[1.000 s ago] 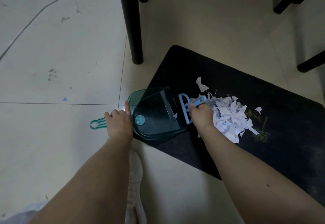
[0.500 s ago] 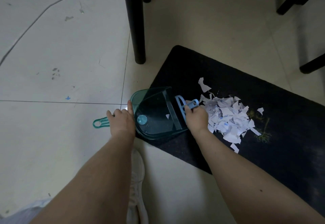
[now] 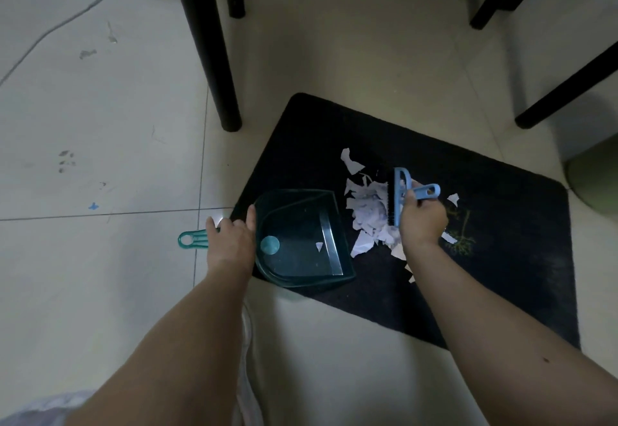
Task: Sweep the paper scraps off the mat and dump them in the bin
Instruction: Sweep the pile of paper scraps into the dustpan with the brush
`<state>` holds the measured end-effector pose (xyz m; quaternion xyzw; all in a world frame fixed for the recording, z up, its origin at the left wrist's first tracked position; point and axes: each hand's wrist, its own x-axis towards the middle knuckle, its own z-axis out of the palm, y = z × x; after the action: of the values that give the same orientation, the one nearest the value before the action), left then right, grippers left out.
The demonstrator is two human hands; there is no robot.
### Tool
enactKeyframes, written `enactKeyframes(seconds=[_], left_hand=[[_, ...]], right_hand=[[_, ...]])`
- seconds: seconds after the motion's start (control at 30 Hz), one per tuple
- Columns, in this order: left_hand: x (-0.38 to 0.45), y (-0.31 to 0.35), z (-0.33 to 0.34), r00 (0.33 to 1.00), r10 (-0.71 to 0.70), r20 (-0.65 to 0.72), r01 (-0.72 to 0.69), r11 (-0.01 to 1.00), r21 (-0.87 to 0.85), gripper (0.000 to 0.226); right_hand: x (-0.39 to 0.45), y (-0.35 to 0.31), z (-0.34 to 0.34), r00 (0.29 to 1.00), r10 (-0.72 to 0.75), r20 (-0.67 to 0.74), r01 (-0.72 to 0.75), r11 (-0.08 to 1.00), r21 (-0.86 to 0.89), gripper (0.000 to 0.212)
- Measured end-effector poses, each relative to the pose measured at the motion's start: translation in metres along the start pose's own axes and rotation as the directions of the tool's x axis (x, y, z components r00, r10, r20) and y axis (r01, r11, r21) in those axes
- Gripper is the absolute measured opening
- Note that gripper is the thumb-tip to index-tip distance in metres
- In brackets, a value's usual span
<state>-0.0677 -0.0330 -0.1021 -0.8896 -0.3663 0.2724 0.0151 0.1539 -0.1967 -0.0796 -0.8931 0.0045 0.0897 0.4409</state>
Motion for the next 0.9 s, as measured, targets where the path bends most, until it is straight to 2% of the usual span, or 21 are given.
enactKeyframes(seconds=[0.13, 0.23, 0.33, 0.47, 0.6, 0.67, 0.73, 0.83, 0.9], left_hand=[[0.002, 0.007, 0.003, 1.000, -0.015, 0.009, 0.015, 1.000, 0.004, 0.083], [0.005, 0.009, 0.008, 1.000, -0.025, 0.011, 0.025, 1.000, 0.004, 0.083], [0.006, 0.012, 0.009, 0.999, -0.035, 0.026, 0.035, 0.999, -0.002, 0.085], [0.008, 0.020, 0.006, 0.998, -0.044, 0.038, 0.044, 0.999, -0.009, 0.088], [0.010, 0.025, 0.003, 0.998, -0.042, 0.042, 0.042, 0.999, -0.014, 0.089], [0.011, 0.026, 0.002, 0.999, -0.041, 0.036, 0.041, 0.999, -0.011, 0.089], [0.011, 0.026, 0.002, 0.998, -0.039, 0.040, 0.040, 0.999, -0.015, 0.089], [0.012, 0.028, 0.001, 0.998, -0.042, 0.049, 0.043, 0.999, -0.022, 0.091], [0.013, 0.030, 0.000, 0.998, -0.043, 0.051, 0.044, 0.999, -0.024, 0.092]], right_hand=[[0.007, 0.007, -0.006, 0.999, -0.024, -0.025, 0.023, 0.999, -0.039, 0.031], [0.013, 0.010, -0.006, 0.999, -0.052, -0.012, 0.049, 0.982, -0.182, 0.030], [0.012, 0.011, 0.000, 0.997, -0.027, 0.075, 0.050, 0.946, -0.322, 0.029], [-0.003, 0.015, 0.018, 0.975, 0.033, 0.219, 0.038, 0.949, -0.312, 0.031], [-0.015, 0.014, 0.027, 0.950, 0.015, 0.312, 0.072, 0.962, -0.263, 0.031], [-0.014, 0.010, 0.025, 0.957, -0.002, 0.290, 0.061, 0.979, -0.193, 0.029], [-0.007, 0.006, 0.020, 0.979, -0.028, 0.201, 0.064, 0.983, -0.172, 0.031], [0.000, 0.006, 0.010, 0.992, -0.070, 0.108, 0.100, 0.945, -0.312, 0.031], [-0.001, 0.009, 0.010, 0.988, -0.034, 0.149, 0.089, 0.920, -0.381, 0.030]])
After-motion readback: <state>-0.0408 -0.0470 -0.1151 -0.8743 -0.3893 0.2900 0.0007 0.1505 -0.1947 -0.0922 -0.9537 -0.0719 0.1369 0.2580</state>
